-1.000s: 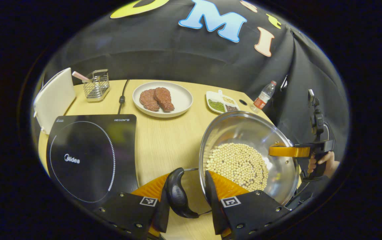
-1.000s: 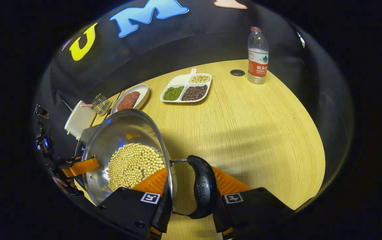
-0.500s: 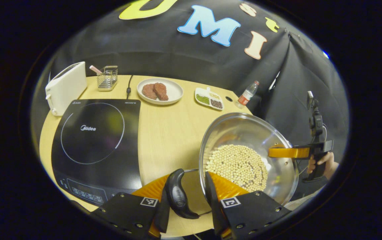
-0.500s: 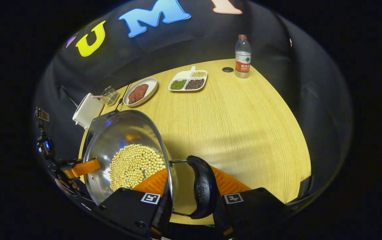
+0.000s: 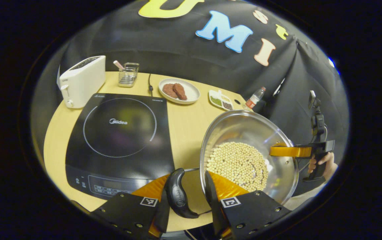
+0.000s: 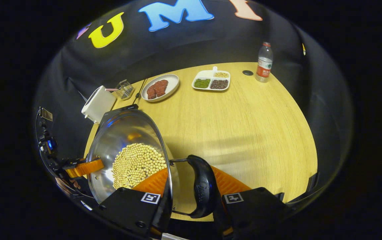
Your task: First push the handle of the pot to place it horizontally, then grasp the pot with both hands and set it on the induction cooktop.
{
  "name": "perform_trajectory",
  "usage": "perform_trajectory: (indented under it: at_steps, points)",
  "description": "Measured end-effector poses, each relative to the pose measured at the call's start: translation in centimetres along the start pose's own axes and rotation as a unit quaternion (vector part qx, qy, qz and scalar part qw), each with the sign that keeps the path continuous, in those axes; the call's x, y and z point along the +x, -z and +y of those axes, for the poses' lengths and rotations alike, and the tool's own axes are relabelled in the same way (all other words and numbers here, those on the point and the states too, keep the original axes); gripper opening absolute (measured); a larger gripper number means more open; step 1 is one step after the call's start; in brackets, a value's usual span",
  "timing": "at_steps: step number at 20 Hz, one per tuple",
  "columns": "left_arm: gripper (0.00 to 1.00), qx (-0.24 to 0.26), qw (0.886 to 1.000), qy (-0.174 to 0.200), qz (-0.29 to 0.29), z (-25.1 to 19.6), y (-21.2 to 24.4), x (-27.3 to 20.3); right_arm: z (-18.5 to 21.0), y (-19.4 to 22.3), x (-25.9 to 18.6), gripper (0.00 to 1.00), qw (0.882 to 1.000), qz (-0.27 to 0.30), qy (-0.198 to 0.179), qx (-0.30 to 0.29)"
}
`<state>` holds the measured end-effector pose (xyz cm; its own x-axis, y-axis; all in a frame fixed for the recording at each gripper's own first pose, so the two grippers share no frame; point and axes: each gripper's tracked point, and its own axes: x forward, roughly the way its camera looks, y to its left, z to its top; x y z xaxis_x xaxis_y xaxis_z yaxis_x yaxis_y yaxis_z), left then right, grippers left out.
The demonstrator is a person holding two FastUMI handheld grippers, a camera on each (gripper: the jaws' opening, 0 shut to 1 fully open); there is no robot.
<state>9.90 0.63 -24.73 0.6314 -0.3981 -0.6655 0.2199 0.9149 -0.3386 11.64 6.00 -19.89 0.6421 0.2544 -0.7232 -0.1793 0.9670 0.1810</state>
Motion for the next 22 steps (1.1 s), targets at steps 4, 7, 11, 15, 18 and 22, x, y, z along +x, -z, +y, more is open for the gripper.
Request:
perform_trajectory:
  at_steps: [4, 7, 11, 15, 18, 22]
  points:
    - [0.56, -0.009, 1.0, -0.01, -0.017, 3.6, -1.7, -1.5, 3.9, -1.5, 1.0, 0.55, 1.0, -0.007, -0.012, -0.016]
    - [0.53, -0.004, 1.0, -0.018, -0.023, 6.8, -2.8, -2.6, 7.1, -1.9, 2.3, 0.51, 1.0, -0.002, -0.024, -0.012]
    - [0.53, 0.0, 0.999, -0.029, -0.025, 11.7, -4.5, -3.0, 11.1, -3.2, 4.8, 0.51, 0.999, 0.004, -0.043, -0.017]
    - [0.53, -0.007, 0.999, -0.042, -0.025, 16.5, -5.9, -2.7, 14.8, -4.7, 7.7, 0.54, 0.998, 0.004, -0.051, -0.023]
    - [0.56, -0.005, 0.998, -0.053, -0.025, 19.4, -6.6, -2.0, 16.6, -5.2, 9.6, 0.51, 0.998, 0.007, -0.054, -0.024]
    - [0.53, -0.004, 0.998, -0.066, -0.023, 23.0, -7.5, -1.4, 19.0, -5.3, 12.1, 0.51, 0.998, 0.02, -0.063, -0.012]
